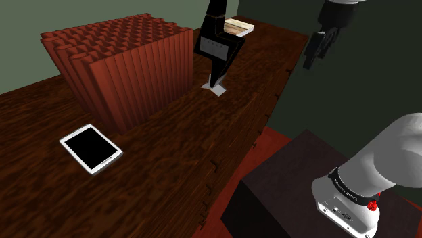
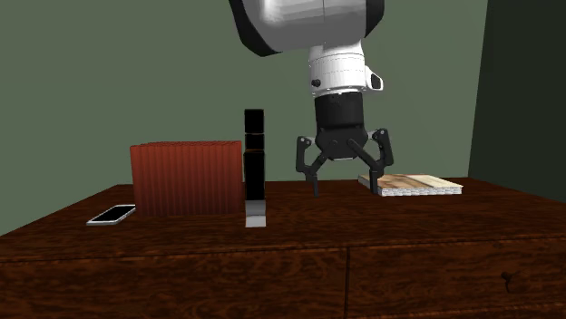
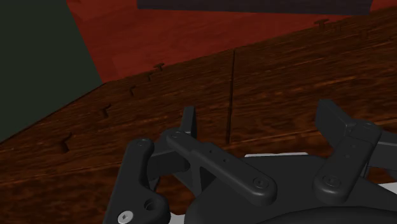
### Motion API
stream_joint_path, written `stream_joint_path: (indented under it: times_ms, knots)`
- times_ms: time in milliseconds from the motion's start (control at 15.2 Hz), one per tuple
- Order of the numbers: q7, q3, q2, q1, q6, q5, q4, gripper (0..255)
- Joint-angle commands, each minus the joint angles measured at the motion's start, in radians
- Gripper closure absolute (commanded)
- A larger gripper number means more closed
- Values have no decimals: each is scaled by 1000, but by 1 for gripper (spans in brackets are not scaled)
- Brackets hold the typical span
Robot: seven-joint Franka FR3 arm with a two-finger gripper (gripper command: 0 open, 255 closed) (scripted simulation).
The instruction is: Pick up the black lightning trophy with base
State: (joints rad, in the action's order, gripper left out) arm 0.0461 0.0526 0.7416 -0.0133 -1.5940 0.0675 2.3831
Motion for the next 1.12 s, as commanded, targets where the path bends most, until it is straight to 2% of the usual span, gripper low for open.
stream_joint_path:
  times_ms: [0,528,1056]
  knots:
    - [0,0,0,0,0,0,0,0]
    - [-130,105,-216,-37,-29,-83,-211,0]
    - [-260,201,-452,-60,-22,-108,-485,0]
